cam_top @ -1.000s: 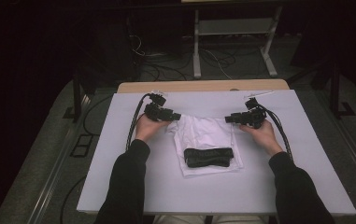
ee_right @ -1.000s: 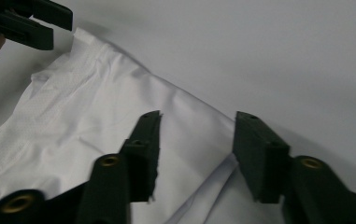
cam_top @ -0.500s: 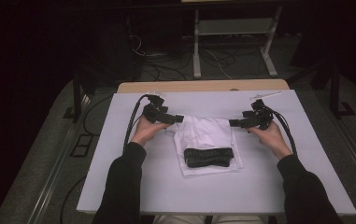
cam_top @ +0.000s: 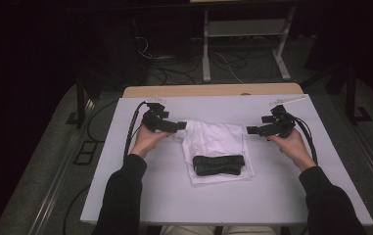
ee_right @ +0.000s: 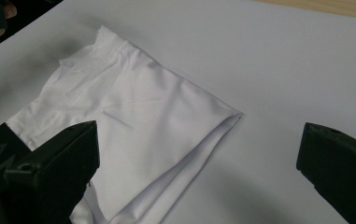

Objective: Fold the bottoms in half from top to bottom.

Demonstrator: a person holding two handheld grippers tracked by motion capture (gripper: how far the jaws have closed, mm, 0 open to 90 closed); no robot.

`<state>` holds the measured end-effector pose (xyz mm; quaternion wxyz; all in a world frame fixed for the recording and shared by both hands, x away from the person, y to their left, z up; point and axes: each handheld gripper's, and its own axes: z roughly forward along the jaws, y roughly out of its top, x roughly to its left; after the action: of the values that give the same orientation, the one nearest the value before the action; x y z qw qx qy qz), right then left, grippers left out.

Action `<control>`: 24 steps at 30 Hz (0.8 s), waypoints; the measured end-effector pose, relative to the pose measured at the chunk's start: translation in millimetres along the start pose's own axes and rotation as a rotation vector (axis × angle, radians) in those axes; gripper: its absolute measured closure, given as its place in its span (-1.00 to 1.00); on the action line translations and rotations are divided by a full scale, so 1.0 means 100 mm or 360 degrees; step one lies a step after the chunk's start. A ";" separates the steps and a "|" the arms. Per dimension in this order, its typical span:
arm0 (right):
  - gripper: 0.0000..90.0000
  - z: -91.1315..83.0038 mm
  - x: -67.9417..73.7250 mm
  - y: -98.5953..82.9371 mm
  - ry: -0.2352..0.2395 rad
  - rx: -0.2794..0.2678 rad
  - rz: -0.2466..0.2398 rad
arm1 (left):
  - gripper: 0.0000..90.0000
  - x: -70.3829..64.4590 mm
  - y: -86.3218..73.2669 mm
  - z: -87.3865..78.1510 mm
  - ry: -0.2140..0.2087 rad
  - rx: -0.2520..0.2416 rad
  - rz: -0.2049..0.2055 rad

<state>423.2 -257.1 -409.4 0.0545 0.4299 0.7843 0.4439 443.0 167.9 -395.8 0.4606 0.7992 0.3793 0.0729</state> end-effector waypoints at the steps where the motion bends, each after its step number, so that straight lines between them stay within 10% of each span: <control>1: -1.00 -0.02 0.00 -0.01 0.0003 -0.0009 0.0002 | -1.00 0.00 -0.01 -0.02 0.0005 0.0001 0.0000; 24: -1.00 -0.51 0.10 -0.31 -0.0050 -0.0065 -0.0024 | -1.00 -0.11 -0.31 -0.50 0.0058 -0.0056 0.0035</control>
<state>373.6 -290.3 -398.5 0.0788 0.4296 0.7774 0.4526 395.5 203.4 -389.3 0.4667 0.7937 0.3775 0.0991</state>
